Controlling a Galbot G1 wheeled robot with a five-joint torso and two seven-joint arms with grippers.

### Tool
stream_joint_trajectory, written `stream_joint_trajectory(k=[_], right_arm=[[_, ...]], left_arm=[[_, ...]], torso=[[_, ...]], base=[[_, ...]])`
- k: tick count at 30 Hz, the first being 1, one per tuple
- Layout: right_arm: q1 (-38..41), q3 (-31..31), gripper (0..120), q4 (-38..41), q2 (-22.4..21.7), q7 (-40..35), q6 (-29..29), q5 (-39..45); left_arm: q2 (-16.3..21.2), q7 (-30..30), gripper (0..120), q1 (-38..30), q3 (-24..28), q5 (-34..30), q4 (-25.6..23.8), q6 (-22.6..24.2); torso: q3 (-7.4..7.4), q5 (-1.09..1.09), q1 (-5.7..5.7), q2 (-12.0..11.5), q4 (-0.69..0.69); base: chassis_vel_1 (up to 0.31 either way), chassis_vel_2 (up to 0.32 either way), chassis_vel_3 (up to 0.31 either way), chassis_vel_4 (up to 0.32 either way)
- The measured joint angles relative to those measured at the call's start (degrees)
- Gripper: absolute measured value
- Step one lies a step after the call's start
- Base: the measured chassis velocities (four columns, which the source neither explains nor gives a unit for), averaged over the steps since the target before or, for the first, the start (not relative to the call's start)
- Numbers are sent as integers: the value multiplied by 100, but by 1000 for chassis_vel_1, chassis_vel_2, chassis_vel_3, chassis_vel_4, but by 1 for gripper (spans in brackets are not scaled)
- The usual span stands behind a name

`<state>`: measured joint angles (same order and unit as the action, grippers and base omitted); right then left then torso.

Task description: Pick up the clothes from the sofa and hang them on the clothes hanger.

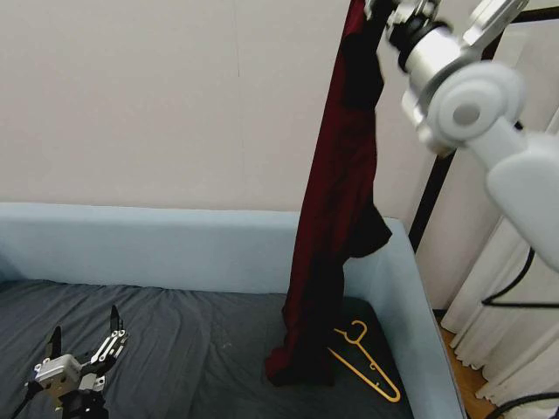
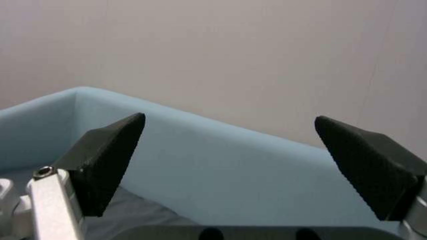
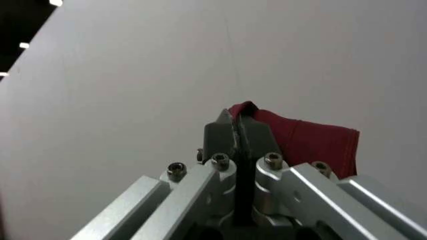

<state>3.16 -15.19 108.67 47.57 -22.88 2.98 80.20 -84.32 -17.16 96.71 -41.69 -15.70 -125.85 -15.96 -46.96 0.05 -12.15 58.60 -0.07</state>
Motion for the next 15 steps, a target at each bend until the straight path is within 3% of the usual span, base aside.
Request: stream_joint_trajectory(k=[1, 6, 7, 9, 10, 11, 15], right_arm=[[0, 0, 0, 0, 0, 0, 0, 0], [-2693, 100, 0, 1122, -182, -39, 34, -644], [-2693, 100, 0, 1122, -182, -39, 34, -644], [-3539, 181, 0, 1300, -192, 25, 122, -1159], [-4941, 235, 0, 1322, -164, -78, 294, -1995], [-5632, 173, 0, 1258, -145, -398, 531, -2340], [-6351, 50, 0, 1169, -71, -814, 881, -2578]], left_arm=[[0, 0, 100, 0, 0, 0, 0, 0], [25, -3, 100, -45, -25, 2, 72, 3], [25, -3, 100, -45, -25, 2, 72, 3], [23, -3, 100, -64, -26, 2, 92, 13], [17, -5, 100, -100, -14, 11, 163, 19], [18, -5, 100, -130, -1, 16, 197, 33], [22, -5, 100, -190, 15, 19, 264, 76]], torso=[[0, 0, 0, 0, 0], [0, -1, 0, 0, 0], [0, -1, 0, 0, 0], [0, -2, 0, 0, -1], [1, -1, 1, 0, 0], [1, -1, 1, 0, -2], [1, 0, 1, 0, -1]], base=[[0, 0, 0, 0], [0, 0, 0, 0], [0, 0, 0, 0], [0, 0, 0, 0], [0, 0, 0, 0], [0, 0, 0, 0], [0, 0, 0, 0]])
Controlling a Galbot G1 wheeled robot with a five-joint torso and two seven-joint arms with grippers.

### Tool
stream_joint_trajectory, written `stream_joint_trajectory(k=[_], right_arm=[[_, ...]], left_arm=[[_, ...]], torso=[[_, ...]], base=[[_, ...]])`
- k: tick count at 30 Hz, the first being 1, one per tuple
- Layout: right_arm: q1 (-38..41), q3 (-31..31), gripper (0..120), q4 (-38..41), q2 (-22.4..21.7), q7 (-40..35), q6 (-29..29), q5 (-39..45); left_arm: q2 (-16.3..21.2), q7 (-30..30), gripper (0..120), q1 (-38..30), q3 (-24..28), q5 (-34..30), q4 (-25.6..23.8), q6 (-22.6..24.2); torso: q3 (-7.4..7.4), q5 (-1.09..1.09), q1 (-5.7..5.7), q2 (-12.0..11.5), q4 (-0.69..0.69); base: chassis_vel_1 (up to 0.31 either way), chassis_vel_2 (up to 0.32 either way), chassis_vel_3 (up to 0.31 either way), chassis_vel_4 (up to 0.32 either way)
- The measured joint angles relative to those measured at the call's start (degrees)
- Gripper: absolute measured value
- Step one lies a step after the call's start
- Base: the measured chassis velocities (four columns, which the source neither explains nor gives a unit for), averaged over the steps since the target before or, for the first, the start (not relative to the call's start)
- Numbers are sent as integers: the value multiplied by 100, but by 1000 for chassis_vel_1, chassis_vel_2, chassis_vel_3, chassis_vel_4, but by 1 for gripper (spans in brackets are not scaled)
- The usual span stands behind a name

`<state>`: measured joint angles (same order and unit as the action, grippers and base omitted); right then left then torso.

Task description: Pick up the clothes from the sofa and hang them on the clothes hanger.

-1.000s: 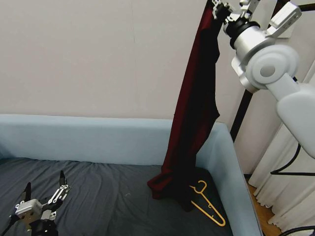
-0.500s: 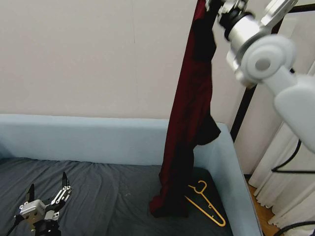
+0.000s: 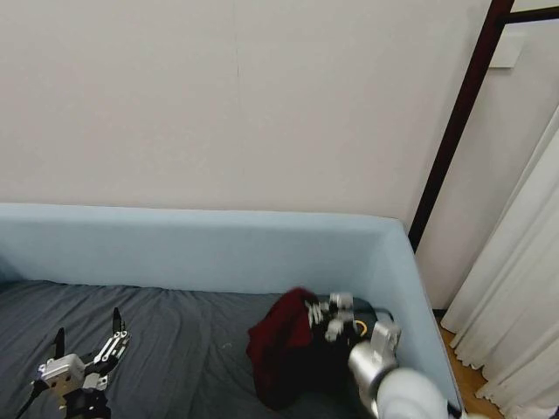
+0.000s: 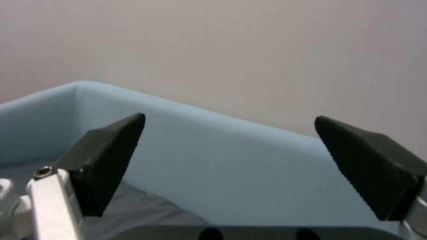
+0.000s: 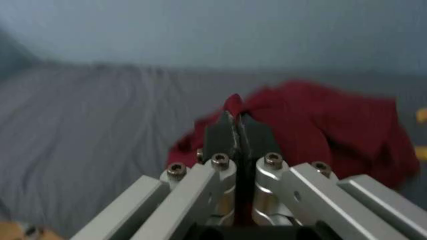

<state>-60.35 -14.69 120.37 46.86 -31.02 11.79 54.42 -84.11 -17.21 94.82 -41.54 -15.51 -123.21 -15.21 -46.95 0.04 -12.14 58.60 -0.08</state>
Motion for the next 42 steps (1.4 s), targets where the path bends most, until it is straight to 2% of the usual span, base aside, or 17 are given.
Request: stream_joint_trajectory(k=[4, 6, 7, 9, 11, 12, 16, 19, 22, 24, 25, 26, 27, 32, 37, 38, 42], right_arm=[[-333, -138, 0, -160, 156, -202, 268, -357], [-376, -217, 0, -224, 261, -536, 758, -417], [-376, -217, 0, -224, 261, -536, 758, -417], [-350, -291, 0, -230, 355, -1057, 1358, -289], [-288, -340, 6, -166, 413, -1488, 1906, -63], [-288, -340, 6, -166, 413, -1488, 1906, -63], [-144, -353, 23, 3, 437, -1751, 2333, 97], [-15, -302, 31, 123, 427, -1535, 2224, 34], [326, -276, 45, 110, 495, -980, 1323, -42], [441, -271, 47, 59, 532, -897, 1153, -10], [703, -240, 55, -98, 669, -798, 880, 195], [803, -216, 57, -165, 733, -784, 823, 313], [1060, -138, 64, -373, 928, -800, 779, 680], [1406, -16, 77, -853, 1358, -930, 1016, 1348], [1649, 257, 98, -2214, 2240, -955, 1457, 1513], [1649, 257, 98, -2214, 2240, -955, 1457, 1513], [1996, 771, 100, -3596, 3231, -938, 1473, 1354]], left_arm=[[0, 0, 100, -70, 40, 9, 60, 43], [-5, 0, 100, -93, 71, 24, 91, 54], [-5, 0, 100, -93, 71, 24, 91, 54], [-8, 0, 100, -109, 88, 36, 123, 58], [-9, -1, 100, -123, 87, 40, 154, 62], [-9, -1, 100, -123, 87, 40, 154, 62], [5, -7, 100, -139, 38, 34, 201, 65], [15, -10, 100, -156, -25, 22, 250, 67], [79, 86, 100, -126, -123, 23, 342, 66], [101, 144, 100, -108, -150, 24, 357, 56], [177, 346, 100, -59, -239, 9, 375, 22], [199, 403, 100, -45, -264, -8, 375, 12], [275, 609, 100, -14, -343, -115, 374, -8], [381, 1070, 100, 19, -462, -288, 387, -158], [378, 1280, 100, 85, -577, -211, 485, -319], [378, 1280, 100, 85, -577, -211, 485, -319], [405, 1277, 100, 74, -735, -66, 598, -365]], torso=[[0, 1, 0, 0, 1], [-1, 1, 0, 0, 1], [-1, 1, 0, 0, 1], [-1, 1, 0, 0, 1], [-1, 1, 0, 0, 1], [-1, 1, 0, 0, 1], [-1, 1, 0, 0, 1], [-1, 1, 0, 0, 0], [-1, 1, 0, 0, 0], [-1, 2, 0, 0, 0], [-2, 2, 0, 0, 2], [-2, 1, -1, 0, 2], [-2, 1, -1, 0, 1], [-2, 2, -2, 0, 1], [-2, 1, -2, 0, 0], [-2, 1, -2, 0, 0], [-2, 2, -2, 0, 2]], base=[[0, 0, 0, 0], [0, 0, 0, 0], [0, 0, 0, 0], [0, 0, 0, 0], [0, 0, 0, 0], [0, 0, 0, 0], [0, 0, 0, 0], [0, 0, 0, 0], [0, 0, 0, 0], [0, 0, 0, 0], [0, 0, 0, 0], [0, 0, 0, 0], [0, 0, 0, 0], [0, 0, 0, 0], [0, 0, 0, 0], [0, 0, 0, 0], [0, 0, 0, 0]])
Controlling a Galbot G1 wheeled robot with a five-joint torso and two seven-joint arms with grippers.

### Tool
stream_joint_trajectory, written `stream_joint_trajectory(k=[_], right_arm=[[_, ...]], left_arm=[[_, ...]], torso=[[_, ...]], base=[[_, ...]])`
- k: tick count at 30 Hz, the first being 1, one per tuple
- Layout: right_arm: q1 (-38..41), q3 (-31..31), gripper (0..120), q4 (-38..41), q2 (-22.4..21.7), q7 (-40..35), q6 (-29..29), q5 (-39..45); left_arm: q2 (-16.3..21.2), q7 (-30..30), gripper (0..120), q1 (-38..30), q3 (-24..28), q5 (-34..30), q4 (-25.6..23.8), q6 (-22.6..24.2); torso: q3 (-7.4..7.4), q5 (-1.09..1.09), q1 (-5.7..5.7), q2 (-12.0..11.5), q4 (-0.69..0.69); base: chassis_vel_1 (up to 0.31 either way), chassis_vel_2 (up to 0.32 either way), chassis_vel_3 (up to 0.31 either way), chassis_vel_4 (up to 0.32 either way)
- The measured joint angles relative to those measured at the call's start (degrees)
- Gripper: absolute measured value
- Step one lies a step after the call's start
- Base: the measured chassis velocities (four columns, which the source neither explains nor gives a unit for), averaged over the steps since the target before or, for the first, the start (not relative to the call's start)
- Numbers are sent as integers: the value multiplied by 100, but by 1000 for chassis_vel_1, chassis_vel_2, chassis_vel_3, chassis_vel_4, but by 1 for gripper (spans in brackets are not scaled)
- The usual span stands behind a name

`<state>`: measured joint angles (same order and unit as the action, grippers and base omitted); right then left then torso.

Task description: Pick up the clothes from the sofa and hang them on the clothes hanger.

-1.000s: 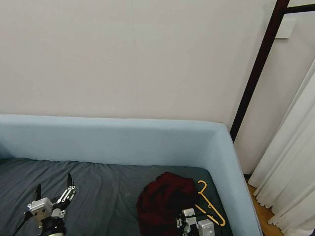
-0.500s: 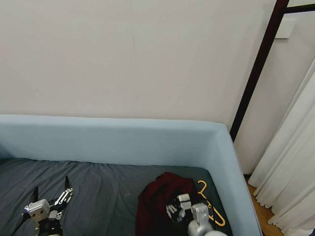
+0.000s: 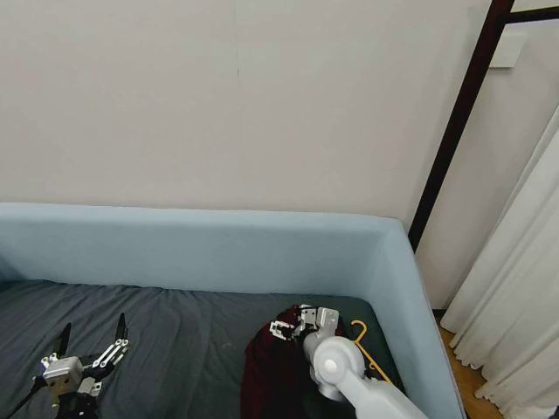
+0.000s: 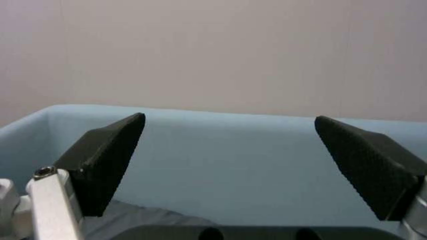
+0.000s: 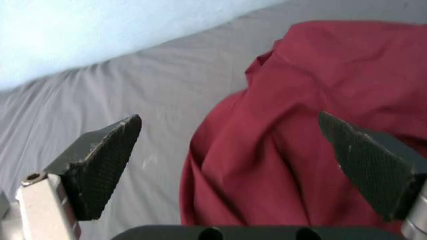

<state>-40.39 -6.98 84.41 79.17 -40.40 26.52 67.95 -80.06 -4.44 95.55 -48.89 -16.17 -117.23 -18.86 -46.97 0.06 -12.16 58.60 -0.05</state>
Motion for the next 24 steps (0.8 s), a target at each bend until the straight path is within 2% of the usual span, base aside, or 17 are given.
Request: stream_joint_trajectory(k=[1, 2, 5, 9, 20, 24], right_arm=[[109, 141, 100, -331, 217, 33, -15, -37], [109, 141, 100, -331, 217, 33, -15, -37], [318, 456, 100, -959, 606, 92, 19, -131], [411, 691, 100, -1381, 818, 99, 78, -273], [322, 660, 100, -1971, 954, 588, 66, -1110], [284, 615, 90, -2007, 924, 677, 51, -1285]], left_arm=[[5, -5, 100, 12, -38, 8, 0, 0], [5, -5, 100, 12, -38, 8, 0, 0], [3, -32, 100, 58, -125, 13, -23, -5], [-1, -52, 100, 74, -192, 13, -60, -22], [-35, -78, 100, 38, -171, 60, -95, -24], [-35, -115, 100, 39, -173, 63, -102, -25]], torso=[[0, 0, 0, 0, 0], [0, 0, 0, 0, 0], [0, 0, 0, 0, -1], [1, 0, 0, 0, -2], [1, -2, 0, 0, -1], [1, -2, 0, 0, -2]], base=[[0, 0, 0, 0], [0, 0, 0, 0], [0, 0, 0, 0], [0, 0, 0, 0], [0, 0, 0, 0], [0, 0, 0, 0]])
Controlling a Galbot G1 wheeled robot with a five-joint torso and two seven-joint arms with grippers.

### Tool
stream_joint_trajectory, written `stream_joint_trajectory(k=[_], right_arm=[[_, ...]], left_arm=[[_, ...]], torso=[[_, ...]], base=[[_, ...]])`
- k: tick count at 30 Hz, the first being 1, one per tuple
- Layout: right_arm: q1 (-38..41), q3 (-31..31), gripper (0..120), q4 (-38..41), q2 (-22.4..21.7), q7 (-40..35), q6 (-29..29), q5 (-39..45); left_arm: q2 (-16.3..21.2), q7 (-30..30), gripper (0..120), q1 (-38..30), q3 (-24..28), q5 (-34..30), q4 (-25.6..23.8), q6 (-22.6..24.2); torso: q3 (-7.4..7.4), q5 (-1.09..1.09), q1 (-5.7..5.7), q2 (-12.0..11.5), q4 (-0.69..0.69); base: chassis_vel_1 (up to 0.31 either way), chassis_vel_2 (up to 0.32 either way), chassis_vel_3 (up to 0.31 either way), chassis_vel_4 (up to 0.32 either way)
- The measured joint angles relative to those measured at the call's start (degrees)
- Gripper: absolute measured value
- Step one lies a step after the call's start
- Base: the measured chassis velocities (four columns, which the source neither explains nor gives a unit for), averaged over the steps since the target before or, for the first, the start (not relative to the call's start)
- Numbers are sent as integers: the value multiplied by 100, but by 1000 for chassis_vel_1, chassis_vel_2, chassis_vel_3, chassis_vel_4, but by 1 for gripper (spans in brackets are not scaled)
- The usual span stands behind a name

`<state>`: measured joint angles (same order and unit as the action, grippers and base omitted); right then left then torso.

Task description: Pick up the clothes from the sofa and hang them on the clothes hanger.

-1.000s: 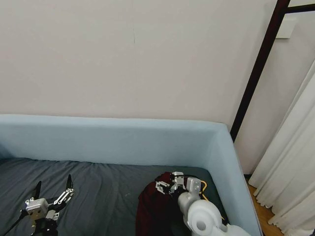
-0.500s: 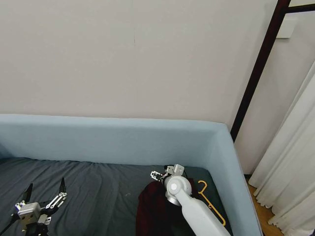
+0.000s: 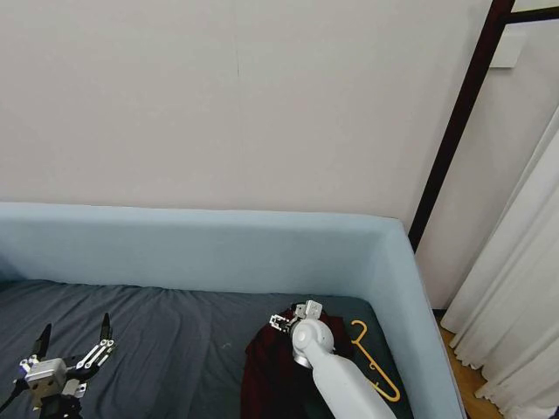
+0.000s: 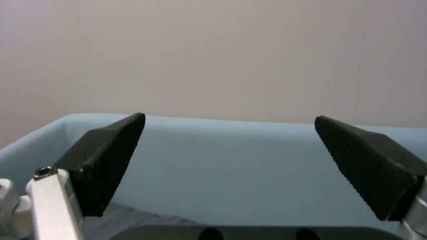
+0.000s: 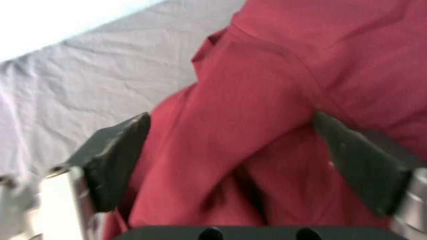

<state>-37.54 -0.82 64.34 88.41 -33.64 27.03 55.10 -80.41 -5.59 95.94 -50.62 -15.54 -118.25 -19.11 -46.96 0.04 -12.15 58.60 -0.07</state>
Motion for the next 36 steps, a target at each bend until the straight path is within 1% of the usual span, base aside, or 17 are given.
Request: stream_joint_trajectory(k=[2, 3, 4, 5, 6, 8, 9, 11, 12, 16, 17, 18, 19, 21, 22, 25, 36], right_arm=[[-25, -54, 81, 3, -52, 43, -7, -70], [-38, -75, 77, 22, -79, 52, -9, -84], [-38, -75, 77, 22, -79, 52, -9, -84], [-53, -103, 70, 58, -112, 65, -9, -103], [-70, -122, 67, 95, -147, 81, -11, -134], [-98, -137, 58, 116, -192, 119, -27, -194], [-98, -137, 58, 116, -192, 119, -27, -194], [-143, -139, 48, 166, -252, 156, -59, -226], [-143, -139, 48, 166, -252, 156, -59, -226], [-205, -144, 29, 296, -354, 185, -78, -213], [-214, -145, 26, 320, -371, 188, -80, -208], [-214, -145, 26, 320, -371, 188, -80, -208], [-220, -145, 20, 340, -386, 189, -83, -203], [-227, -146, 13, 361, -400, 194, -94, -195], [-227, -146, 13, 361, -400, 194, -94, -195], [-249, -146, 0, 414, -437, 254, -159, -163], [-311, -112, 0, 585, -461, 231, -208, -65]], left_arm=[[-15, -34, 100, -1, 6, 12, -1, -6], [-23, -41, 100, -2, 14, 24, -2, -8], [-23, -41, 100, -2, 14, 24, -2, -8], [-39, -51, 100, -5, 33, 46, -2, -12], [-54, -58, 100, -12, 54, 67, -2, -16], [-75, -68, 100, -24, 96, 96, -2, -21], [-75, -68, 100, -24, 96, 96, -2, -21], [-97, -82, 100, -43, 135, 119, -4, -22], [-97, -82, 100, -43, 135, 119, -4, -22], [-116, -122, 100, -76, 177, 156, -5, -23], [-123, -139, 100, -82, 188, 169, -5, -22], [-123, -139, 100, -82, 188, 169, -5, -22], [-132, -159, 100, -86, 199, 186, -7, -23], [-142, -171, 100, -86, 204, 199, -9, -23], [-142, -171, 100, -86, 204, 199, -9, -23], [-159, -195, 100, -84, 208, 219, -25, -22], [-153, -235, 100, -32, 188, 224, -84, -23]], torso=[[0, 0, 0, 0, 0], [0, 0, 0, 0, 0], [0, 0, 0, 0, 0], [0, 0, 0, 0, 0], [0, 0, 0, 0, 0], [0, 0, 0, 0, 0], [0, 0, 0, 0, 0], [0, 0, 0, 0, 0], [0, 0, 0, 0, 0], [0, 0, 0, 0, -1], [0, 0, 0, 0, 0], [0, 0, 0, 0, 0], [0, 0, 0, 0, 0], [0, 0, 0, 0, 0], [0, 0, 0, 0, 0], [0, 0, 0, 0, 0], [0, 0, 1, 0, 0]], base=[[0, 0, 0, 0], [0, 0, 0, 0], [0, 0, 0, 0], [0, 0, 0, 0], [0, 0, 0, 0], [0, 0, 0, 0], [0, 0, 0, 0], [0, 0, 0, 0], [0, 0, 0, 0], [0, 0, 0, 0], [0, 0, 0, 0], [0, 0, 0, 0], [0, 0, 0, 0], [0, 0, 0, 0], [0, 0, 0, 0], [0, 0, 0, 0], [0, 0, 0, 0]])
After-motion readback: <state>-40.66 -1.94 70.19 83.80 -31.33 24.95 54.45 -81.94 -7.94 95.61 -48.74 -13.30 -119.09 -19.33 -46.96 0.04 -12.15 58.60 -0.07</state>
